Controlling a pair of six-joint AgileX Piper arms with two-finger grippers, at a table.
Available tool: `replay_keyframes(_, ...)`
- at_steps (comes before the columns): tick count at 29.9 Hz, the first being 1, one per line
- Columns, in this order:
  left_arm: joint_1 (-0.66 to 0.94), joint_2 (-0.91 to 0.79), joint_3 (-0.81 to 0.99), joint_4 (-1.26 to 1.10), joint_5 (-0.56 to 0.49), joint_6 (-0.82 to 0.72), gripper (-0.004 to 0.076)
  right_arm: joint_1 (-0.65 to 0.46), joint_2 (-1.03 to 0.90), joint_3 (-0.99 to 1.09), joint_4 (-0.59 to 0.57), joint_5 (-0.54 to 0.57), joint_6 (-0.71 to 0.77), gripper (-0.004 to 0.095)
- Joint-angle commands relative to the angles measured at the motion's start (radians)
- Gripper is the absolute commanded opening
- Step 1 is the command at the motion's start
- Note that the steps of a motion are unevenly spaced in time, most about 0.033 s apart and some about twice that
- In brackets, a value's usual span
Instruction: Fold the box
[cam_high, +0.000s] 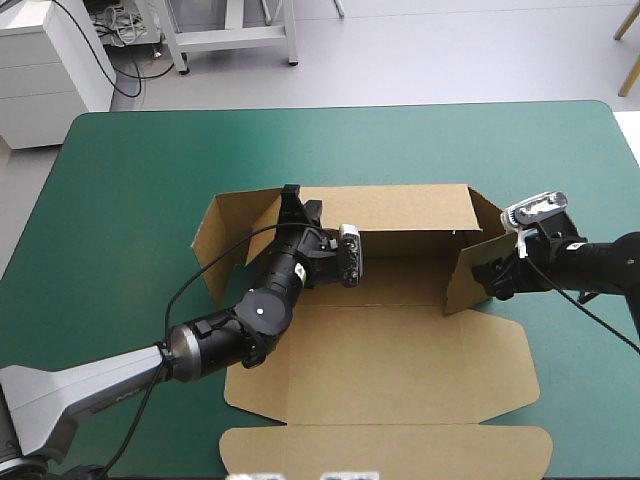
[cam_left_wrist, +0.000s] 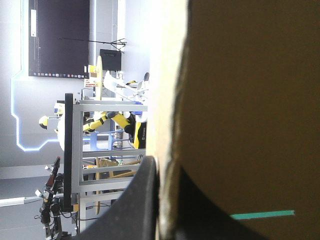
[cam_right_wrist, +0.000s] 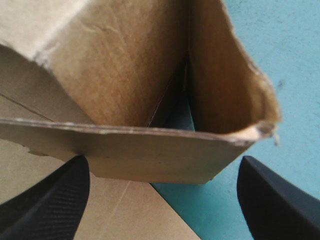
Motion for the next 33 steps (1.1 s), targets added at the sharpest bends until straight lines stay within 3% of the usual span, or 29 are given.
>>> replay_keyframes(1,-0.013,-0.015,-0.016,-0.021,-0.100,-0.027,-0.0008,-0.001,0.020,-0.024,0.053,-0.023,-0.061,0.0736)
replay_keyframes(10,-0.013,-0.015,-0.016,-0.019,-0.096,-0.046,-0.0008,-0.001,0.093,-0.024,0.256,0.014,-0.296,0.0736)
replay_keyframes(20,-0.013,-0.015,-0.016,-0.017,-0.096,-0.046,-0.0008,0.020,0.093,-0.024,0.266,0.073,-0.322,0.0735)
replay_keyframes(23,-0.013,-0.015,-0.016,-0.017,-0.096,-0.046,-0.0008,0.080,0.093,-0.024,0.272,0.034,-0.304,0.0736)
replay_keyframes(27,-0.013,-0.015,-0.016,-0.017,-0.096,-0.046,-0.0008,0.157,0.093,-0.024,0.246,-0.139,-0.187,0.0736)
replay_keyframes(33,-0.013,-0.015,-0.016,-0.017,-0.096,-0.046,-0.0008,0.155,0.093,-0.024,0.239,-0.212,-0.114,0.0736)
